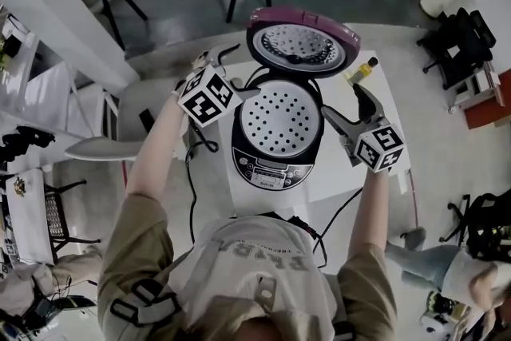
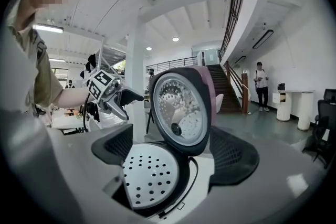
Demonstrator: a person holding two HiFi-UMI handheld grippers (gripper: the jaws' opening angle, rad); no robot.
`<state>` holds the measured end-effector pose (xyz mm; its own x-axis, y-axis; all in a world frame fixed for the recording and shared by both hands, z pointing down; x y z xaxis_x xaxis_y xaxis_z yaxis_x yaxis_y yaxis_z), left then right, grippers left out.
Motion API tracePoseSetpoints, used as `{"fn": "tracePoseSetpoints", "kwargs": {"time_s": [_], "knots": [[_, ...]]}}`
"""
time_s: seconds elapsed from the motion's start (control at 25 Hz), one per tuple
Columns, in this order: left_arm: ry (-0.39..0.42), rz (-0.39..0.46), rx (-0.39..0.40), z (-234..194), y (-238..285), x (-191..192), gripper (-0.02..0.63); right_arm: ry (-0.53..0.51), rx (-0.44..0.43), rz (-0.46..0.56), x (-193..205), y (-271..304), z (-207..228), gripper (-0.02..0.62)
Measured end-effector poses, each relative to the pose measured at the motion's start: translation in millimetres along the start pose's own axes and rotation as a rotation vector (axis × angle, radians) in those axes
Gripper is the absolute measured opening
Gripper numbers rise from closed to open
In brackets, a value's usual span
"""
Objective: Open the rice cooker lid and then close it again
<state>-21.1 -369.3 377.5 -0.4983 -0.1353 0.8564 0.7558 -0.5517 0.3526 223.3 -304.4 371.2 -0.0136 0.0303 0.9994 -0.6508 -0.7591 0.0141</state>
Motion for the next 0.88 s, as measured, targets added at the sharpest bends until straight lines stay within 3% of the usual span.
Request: {"fn": "tracePoseSetpoints", "kwargs": {"time_s": [0.36, 0.88], "knots": [[0.007, -0.002, -0.049, -41, 20, -11, 0.500, -0.044, -0.012, 0.010, -19, 31, 41, 0.445], [0.075, -0.026, 0.010, -54, 40, -25, 0.502, -0.110, -0.100, 0.006, -39, 66, 55, 0.459]]}}
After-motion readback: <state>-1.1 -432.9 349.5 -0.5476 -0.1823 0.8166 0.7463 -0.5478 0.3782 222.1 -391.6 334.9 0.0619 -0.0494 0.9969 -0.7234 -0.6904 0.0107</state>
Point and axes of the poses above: the fingertips, and each gripper's own axes: y forward along the fingers, z to its right, x out of its underside, the point moved 4 cm from there along -y, backward along the fingers, and after that the axes turned 13 degrees about z, right-handed, at the moved point
